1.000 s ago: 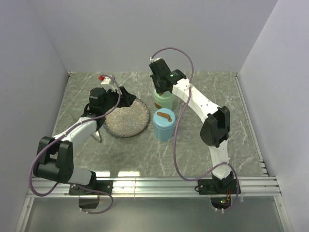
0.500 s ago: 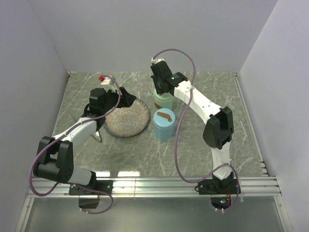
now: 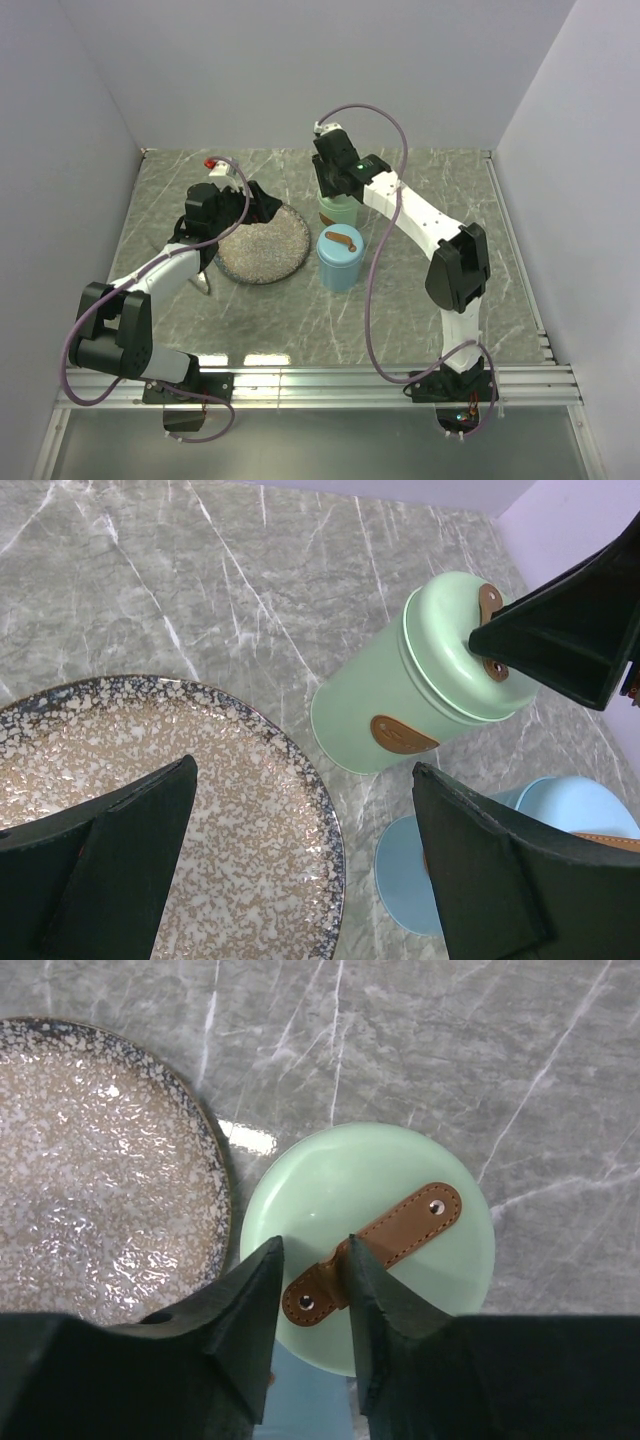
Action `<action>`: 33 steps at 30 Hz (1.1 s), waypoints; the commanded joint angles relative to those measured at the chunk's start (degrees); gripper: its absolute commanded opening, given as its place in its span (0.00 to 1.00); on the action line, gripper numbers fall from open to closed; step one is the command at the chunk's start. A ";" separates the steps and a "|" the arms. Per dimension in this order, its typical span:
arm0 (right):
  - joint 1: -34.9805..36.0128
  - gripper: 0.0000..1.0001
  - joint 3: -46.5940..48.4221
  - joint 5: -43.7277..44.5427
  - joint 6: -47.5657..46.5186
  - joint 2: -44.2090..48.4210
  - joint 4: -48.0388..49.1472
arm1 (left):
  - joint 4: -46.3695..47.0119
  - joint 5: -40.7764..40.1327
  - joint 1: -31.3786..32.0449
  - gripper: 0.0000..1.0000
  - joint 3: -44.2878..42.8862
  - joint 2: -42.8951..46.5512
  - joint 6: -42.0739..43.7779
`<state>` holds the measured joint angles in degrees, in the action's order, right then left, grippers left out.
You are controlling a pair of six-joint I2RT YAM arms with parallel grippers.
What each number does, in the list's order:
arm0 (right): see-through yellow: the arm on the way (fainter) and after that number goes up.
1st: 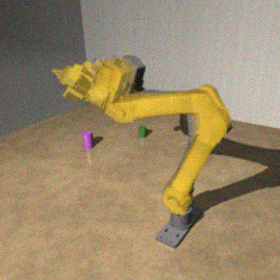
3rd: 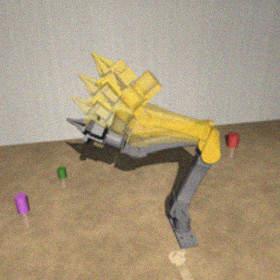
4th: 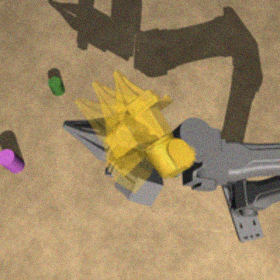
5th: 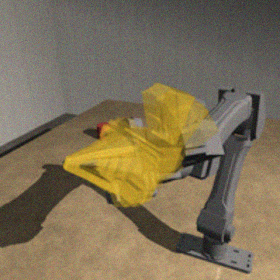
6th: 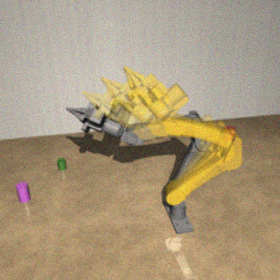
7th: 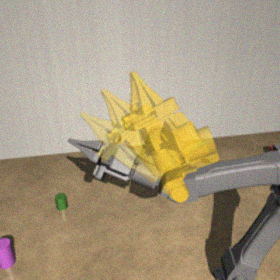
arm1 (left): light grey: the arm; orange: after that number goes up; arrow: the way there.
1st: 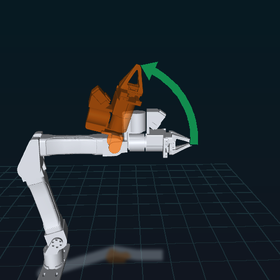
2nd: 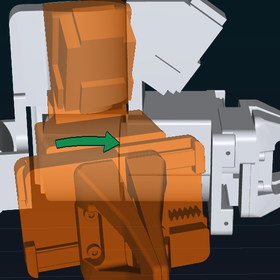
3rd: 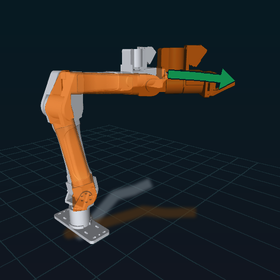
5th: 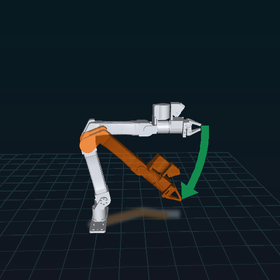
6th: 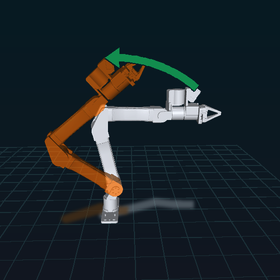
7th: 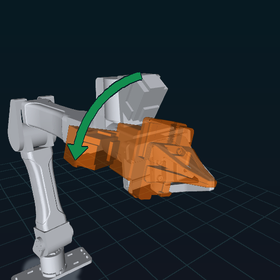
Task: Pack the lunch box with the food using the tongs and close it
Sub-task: Put the lid back on the lunch box, then reset both arms
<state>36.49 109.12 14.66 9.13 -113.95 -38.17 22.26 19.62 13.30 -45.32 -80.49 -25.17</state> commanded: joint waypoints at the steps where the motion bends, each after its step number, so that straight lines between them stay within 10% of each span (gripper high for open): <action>1: 0.51 0.41 -1.89 -0.59 0.37 3.64 0.29 | 2.79 0.33 -0.20 0.95 -0.29 1.30 -0.23; 20: -0.80 0.67 -34.20 5.03 -1.04 29.55 36.83 | 5.95 -5.72 -4.07 0.96 4.71 7.18 -2.95; 33: -19.51 0.72 -62.96 0.72 5.99 44.42 51.61 | -2.04 -28.75 -7.94 0.99 10.69 21.60 -5.59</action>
<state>19.92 49.87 15.55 12.62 -73.14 6.90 21.96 -1.21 5.74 -35.22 -61.69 -29.85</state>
